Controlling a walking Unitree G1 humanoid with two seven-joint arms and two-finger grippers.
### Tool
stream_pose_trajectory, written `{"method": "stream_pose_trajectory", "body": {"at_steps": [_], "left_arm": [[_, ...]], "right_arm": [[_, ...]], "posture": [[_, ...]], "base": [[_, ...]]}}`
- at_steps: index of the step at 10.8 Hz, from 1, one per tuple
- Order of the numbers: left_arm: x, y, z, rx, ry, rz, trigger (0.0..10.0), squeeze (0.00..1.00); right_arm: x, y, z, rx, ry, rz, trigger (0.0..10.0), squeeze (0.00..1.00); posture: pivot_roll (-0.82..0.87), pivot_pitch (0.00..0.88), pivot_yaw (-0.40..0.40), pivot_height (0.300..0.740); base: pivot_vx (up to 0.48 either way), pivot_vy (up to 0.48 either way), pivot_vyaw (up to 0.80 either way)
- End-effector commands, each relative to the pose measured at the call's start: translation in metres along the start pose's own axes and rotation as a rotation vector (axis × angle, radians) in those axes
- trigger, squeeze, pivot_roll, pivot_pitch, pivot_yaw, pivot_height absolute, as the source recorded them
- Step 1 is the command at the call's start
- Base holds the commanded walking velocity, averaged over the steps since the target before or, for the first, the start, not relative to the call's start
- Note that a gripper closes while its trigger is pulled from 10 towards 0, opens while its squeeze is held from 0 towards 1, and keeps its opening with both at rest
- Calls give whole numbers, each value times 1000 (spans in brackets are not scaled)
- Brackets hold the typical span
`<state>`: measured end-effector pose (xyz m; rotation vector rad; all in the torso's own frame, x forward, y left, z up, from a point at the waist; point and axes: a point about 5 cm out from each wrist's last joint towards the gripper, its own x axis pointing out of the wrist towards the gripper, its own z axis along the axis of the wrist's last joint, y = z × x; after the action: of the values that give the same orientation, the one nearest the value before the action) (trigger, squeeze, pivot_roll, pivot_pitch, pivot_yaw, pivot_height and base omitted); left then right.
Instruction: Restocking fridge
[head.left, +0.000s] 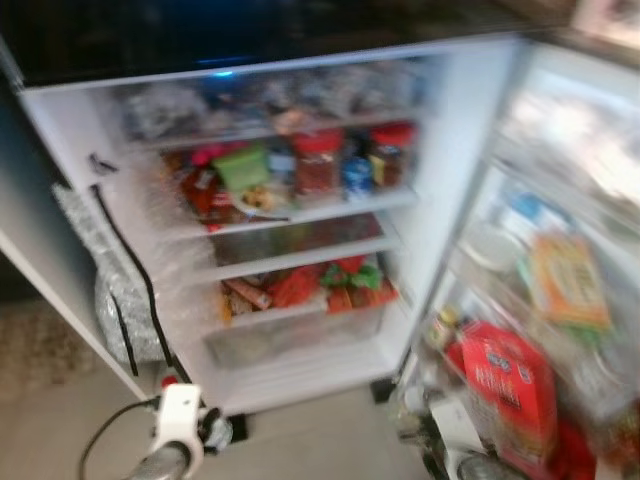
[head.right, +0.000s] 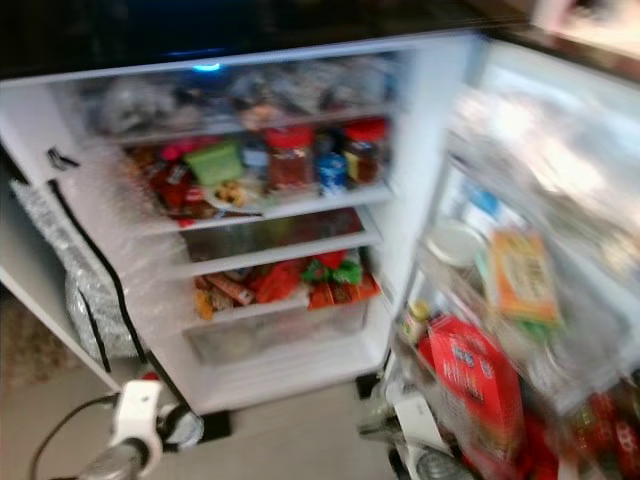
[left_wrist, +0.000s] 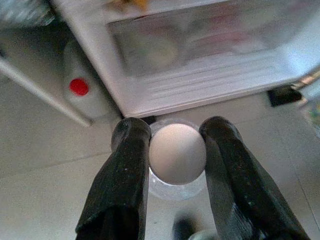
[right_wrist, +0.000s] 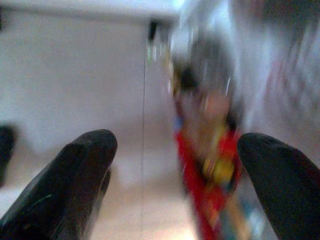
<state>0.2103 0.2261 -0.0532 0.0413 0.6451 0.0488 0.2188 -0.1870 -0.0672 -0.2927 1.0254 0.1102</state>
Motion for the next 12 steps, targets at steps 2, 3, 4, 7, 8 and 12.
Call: {"method": "stream_pose_trajectory", "body": {"at_steps": [2, 3, 4, 7, 8, 12], "left_arm": [[-5, -2, -13, -8, 42, 3, 10000, 0], [-6, -6, -18, 16, 60, -17, 10000, 0], [-8, -8, -23, 22, 77, -22, 10000, 0], [-9, -12, -27, 24, 85, -30, 10000, 0], [-8, -16, -24, 19, 74, -36, 10000, 0], [-8, -18, -24, 21, 71, -51, 10000, 0]], "right_arm": [[0, 4, -1, -8, -3, 12, 10000, 0], [0, 6, -6, 2, 2, 8, 10000, 0], [0, 7, -10, 1, 12, 11, 10000, 0], [-1, 6, -16, -12, 34, 17, 10000, 0], [-1, 3, -16, -34, 35, 19, 10000, 0], [-1, 0, -17, -57, 35, 23, 10000, 0]], "posture": [[25, 0, 30, 740], [11, 0, 35, 740], [5, 0, 34, 740], [7, 0, 20, 740], [11, 0, 13, 740], [8, 0, -3, 740]], "base": [[304, 0, 0], [0, 0, 0], [0, 0, 0], [0, 0, 0], [0, 0, 0], [0, 0, 0]]}}
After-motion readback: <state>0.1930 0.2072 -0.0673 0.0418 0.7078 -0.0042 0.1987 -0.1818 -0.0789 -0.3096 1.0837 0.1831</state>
